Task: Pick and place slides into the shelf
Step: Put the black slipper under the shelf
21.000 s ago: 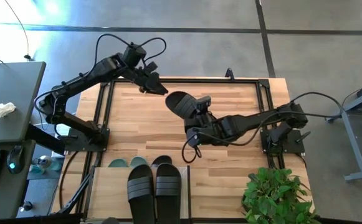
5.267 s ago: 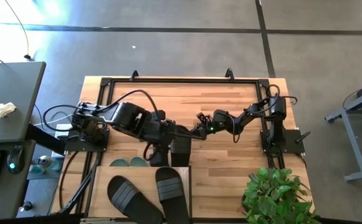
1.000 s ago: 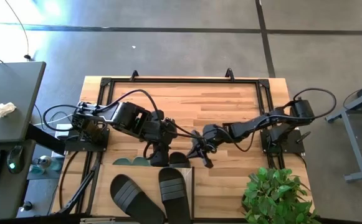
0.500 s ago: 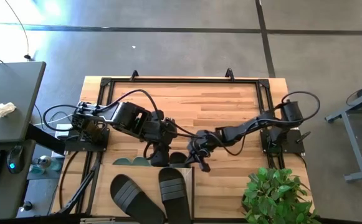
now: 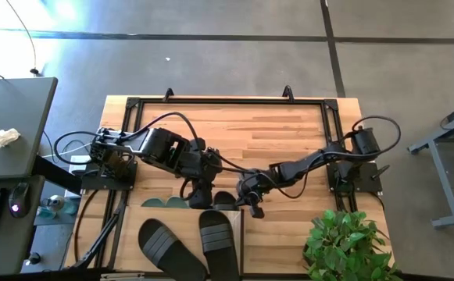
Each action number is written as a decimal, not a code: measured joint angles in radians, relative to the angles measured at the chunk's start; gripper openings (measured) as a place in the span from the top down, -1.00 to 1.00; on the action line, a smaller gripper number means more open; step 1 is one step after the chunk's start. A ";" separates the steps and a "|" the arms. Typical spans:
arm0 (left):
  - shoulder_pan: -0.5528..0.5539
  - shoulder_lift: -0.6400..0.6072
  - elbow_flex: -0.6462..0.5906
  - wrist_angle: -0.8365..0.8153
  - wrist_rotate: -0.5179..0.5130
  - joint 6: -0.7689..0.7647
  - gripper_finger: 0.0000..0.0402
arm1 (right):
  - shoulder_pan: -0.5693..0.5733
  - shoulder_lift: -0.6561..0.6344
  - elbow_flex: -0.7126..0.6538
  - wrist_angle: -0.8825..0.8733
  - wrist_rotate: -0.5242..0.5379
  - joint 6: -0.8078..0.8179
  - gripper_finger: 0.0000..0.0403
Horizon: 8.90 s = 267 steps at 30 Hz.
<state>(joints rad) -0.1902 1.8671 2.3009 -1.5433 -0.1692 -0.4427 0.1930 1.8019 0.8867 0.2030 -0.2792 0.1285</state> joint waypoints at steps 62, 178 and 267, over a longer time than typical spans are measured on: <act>0.113 -0.104 0.055 0.043 0.089 0.315 0.00 | -0.075 -0.011 0.134 -0.180 -0.178 0.287 1.00; 0.111 -0.102 0.054 0.080 -0.112 0.175 0.00 | -0.115 0.139 0.210 -0.179 0.036 -0.189 1.00; -0.296 -0.074 0.054 0.211 -0.353 0.271 0.00 | -0.138 0.168 0.211 -0.237 -0.117 -0.054 1.00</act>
<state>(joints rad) -0.4864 1.7936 2.3552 -1.3324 -0.5221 -0.1720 0.0551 1.9697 1.0981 -0.0338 -0.3967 0.0746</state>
